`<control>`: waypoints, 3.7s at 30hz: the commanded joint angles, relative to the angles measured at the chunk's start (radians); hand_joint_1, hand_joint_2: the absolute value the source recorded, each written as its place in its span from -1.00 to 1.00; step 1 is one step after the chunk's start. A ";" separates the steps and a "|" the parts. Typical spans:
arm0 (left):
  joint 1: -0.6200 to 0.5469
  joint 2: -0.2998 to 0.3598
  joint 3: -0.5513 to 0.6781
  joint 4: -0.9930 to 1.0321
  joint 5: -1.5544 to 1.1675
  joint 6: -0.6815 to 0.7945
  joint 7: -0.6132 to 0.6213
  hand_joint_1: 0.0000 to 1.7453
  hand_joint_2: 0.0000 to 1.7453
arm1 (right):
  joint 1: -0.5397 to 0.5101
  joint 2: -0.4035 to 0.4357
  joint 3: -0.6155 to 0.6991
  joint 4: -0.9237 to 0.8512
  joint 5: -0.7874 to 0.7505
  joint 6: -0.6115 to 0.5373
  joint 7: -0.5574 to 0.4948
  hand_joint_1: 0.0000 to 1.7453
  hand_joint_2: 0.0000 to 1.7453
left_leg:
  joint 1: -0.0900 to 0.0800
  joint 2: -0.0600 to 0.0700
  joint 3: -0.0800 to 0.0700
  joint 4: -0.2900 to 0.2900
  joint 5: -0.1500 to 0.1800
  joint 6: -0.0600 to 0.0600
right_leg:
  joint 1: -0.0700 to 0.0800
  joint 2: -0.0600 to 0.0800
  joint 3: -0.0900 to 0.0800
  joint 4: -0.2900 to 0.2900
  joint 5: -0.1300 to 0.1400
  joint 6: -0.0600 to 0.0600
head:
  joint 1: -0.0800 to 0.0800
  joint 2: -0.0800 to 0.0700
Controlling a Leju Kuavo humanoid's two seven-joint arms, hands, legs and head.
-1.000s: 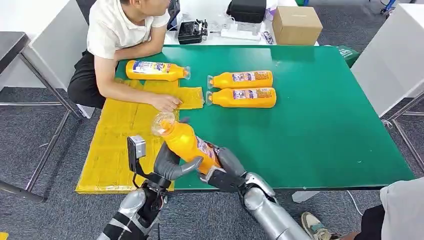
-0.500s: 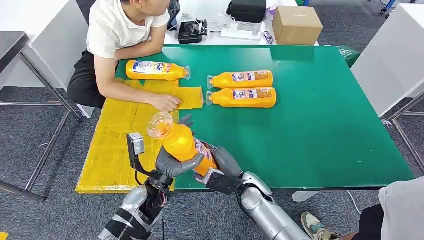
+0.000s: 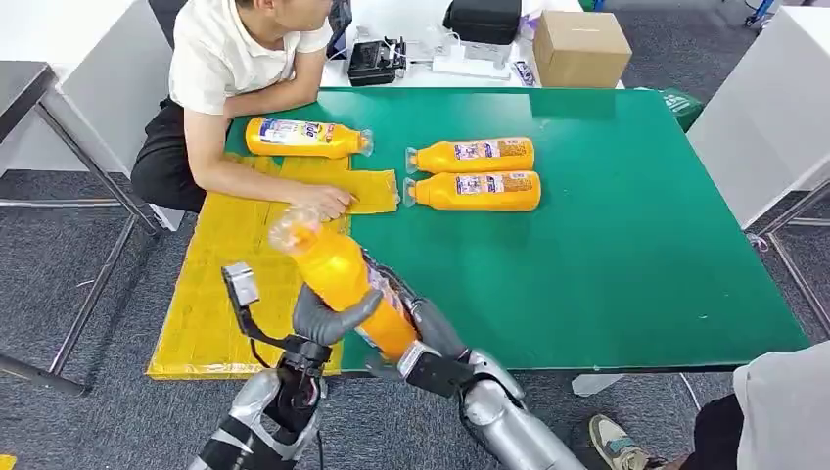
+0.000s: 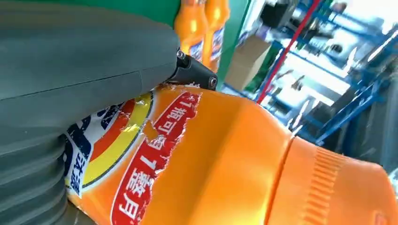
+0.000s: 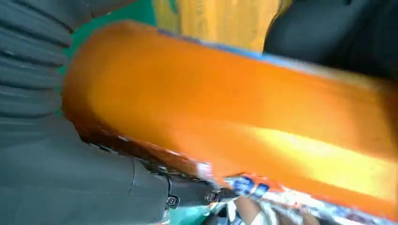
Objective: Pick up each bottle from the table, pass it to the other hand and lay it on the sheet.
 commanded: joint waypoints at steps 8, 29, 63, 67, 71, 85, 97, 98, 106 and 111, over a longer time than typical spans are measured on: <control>-0.115 0.076 0.218 0.014 -0.406 0.549 -0.145 1.00 1.00 | 0.185 -0.052 -0.163 -0.140 -0.097 -0.238 -0.038 -1.00 -1.00 | 0.000 -0.002 0.005 -0.001 -0.001 -0.001 | 0.000 -0.004 0.006 -0.001 -0.002 -0.001 | 0.000 0.000; -0.476 0.047 0.349 0.838 -1.694 0.733 0.112 1.00 1.00 | 0.132 0.000 -0.199 -0.111 -0.190 -0.183 -0.038 -1.00 -1.00 | 0.000 -0.002 0.005 -0.001 0.001 0.000 | 0.000 -0.004 0.006 0.000 -0.001 -0.001 | 0.000 0.000; -0.560 0.024 0.666 1.030 -1.270 -0.145 0.121 -1.00 1.00 | 0.107 0.007 -0.130 -0.050 -0.259 -0.199 -0.038 -1.00 -1.00 | 0.000 -0.003 0.011 -0.002 0.001 0.000 | 0.000 -0.003 0.013 -0.001 0.000 -0.001 | 0.000 0.000; -0.517 0.031 0.673 0.981 -1.167 -0.269 0.043 -1.00 1.00 | 0.113 -0.013 -0.120 -0.091 -0.291 -0.234 -0.038 -1.00 -1.00 | -0.001 0.000 0.014 -0.003 0.001 0.000 | -0.001 -0.001 0.014 -0.002 0.000 -0.001 | 0.000 0.000; -0.488 0.030 0.674 0.929 -1.072 -0.315 -0.006 -1.00 1.00 | 0.121 -0.024 -0.125 -0.095 -0.292 -0.259 -0.038 -1.00 -1.00 | -0.001 -0.003 0.013 -0.002 0.001 0.001 | -0.001 -0.003 0.015 -0.001 0.000 -0.001 | 0.000 0.000; -0.179 -0.039 0.546 0.249 -0.635 -0.083 -0.092 -1.00 1.00 | 0.196 -0.070 -0.121 -0.168 -0.252 -0.402 -0.038 -1.00 -1.00 | -0.001 -0.002 0.015 -0.002 0.000 0.001 | 0.000 -0.003 0.016 -0.002 -0.001 -0.001 | 0.000 0.000; 0.169 0.069 0.178 -0.374 -0.610 0.463 -0.194 -1.00 1.00 | 0.221 -0.164 -0.369 -0.221 0.464 -0.582 0.262 -1.00 1.00 | -0.001 -0.004 0.003 0.000 -0.001 0.001 | -0.001 -0.003 0.005 0.000 -0.002 0.000 | 0.000 0.000; 0.179 0.073 0.169 -0.383 -0.623 0.462 -0.190 -1.00 1.00 | 0.198 -0.188 -0.383 -0.202 0.546 -0.561 0.334 -1.00 1.00 | -0.002 -0.003 0.005 0.000 -0.002 0.001 | -0.001 -0.003 0.007 0.000 -0.003 0.000 | 0.000 0.000; 0.182 0.067 0.170 -0.381 -0.655 0.480 -0.201 -1.00 1.00 | 0.118 -0.219 -0.411 -0.112 0.594 -0.512 0.373 -1.00 1.00 | -0.002 -0.005 0.002 -0.001 0.000 0.001 | -0.001 -0.004 0.004 -0.001 0.000 0.000 | 0.000 0.000; 0.157 0.065 0.130 -0.320 -0.678 0.449 -0.199 -1.00 1.00 | -0.078 -0.260 -0.391 0.147 0.679 -0.465 0.429 -1.00 1.00 | -0.002 -0.002 0.005 -0.001 0.000 0.002 | -0.002 -0.002 0.006 -0.001 0.000 0.000 | 0.000 0.000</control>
